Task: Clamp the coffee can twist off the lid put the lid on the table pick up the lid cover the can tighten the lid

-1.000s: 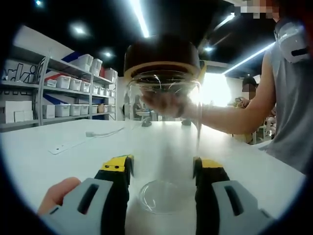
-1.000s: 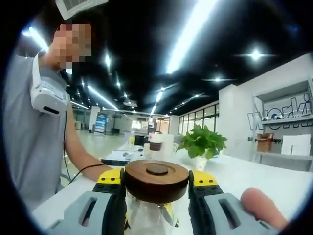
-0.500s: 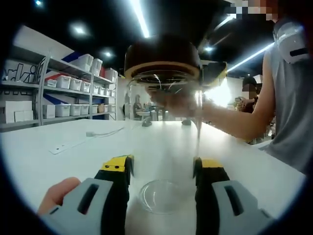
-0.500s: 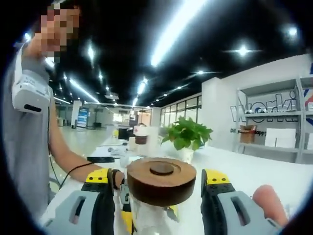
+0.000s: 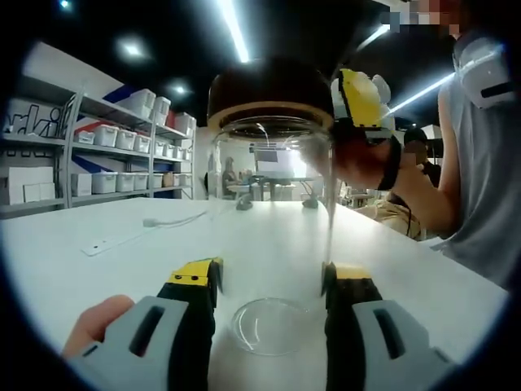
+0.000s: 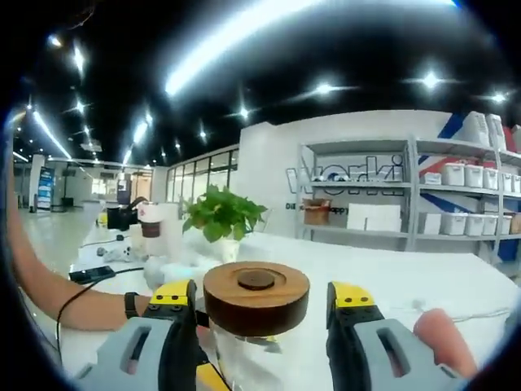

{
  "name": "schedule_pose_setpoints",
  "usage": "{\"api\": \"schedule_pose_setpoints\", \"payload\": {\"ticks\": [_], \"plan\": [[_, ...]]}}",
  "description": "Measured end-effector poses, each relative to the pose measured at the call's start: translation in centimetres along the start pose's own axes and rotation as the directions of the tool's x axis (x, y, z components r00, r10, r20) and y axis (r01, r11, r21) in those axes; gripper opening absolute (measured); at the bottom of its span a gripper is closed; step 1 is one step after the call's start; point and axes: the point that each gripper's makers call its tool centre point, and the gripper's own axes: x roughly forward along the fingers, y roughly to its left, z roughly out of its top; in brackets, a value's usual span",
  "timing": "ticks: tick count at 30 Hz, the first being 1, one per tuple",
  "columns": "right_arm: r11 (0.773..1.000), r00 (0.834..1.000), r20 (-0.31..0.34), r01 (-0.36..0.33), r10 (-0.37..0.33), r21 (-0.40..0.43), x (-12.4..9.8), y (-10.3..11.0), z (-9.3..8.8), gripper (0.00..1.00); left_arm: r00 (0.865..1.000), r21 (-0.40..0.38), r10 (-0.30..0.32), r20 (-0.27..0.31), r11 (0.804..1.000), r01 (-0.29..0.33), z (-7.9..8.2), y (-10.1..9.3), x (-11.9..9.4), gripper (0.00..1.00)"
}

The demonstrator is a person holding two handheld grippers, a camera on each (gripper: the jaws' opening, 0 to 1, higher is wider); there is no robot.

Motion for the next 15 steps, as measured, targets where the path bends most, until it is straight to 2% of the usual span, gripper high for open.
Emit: {"api": "schedule_pose_setpoints", "payload": {"ticks": [3,6,10,15], "plan": [[1.000,1.000,0.003,-0.002,0.002,-0.002,0.23,0.79,-0.04,0.58,1.000,0.000,0.001,0.000,1.000,-0.001,-0.02,0.03,-0.05,0.43],[0.997,0.999,-0.001,0.037,-0.037,-0.061,0.46,0.72,0.00,0.57,1.000,0.000,0.000,-0.001,1.000,0.000,-0.03,0.03,-0.08,0.43],[0.995,0.997,0.015,0.079,-0.079,-0.052,0.45,0.17,0.32,0.54,1.000,-0.001,0.000,-0.001,1.000,0.000,-0.09,0.27,-0.13,0.43],[0.994,0.995,0.012,0.096,-0.095,-0.044,0.39,0.08,0.40,0.52,1.000,0.000,0.001,-0.002,1.000,-0.001,-0.13,0.36,-0.18,0.43]]}}
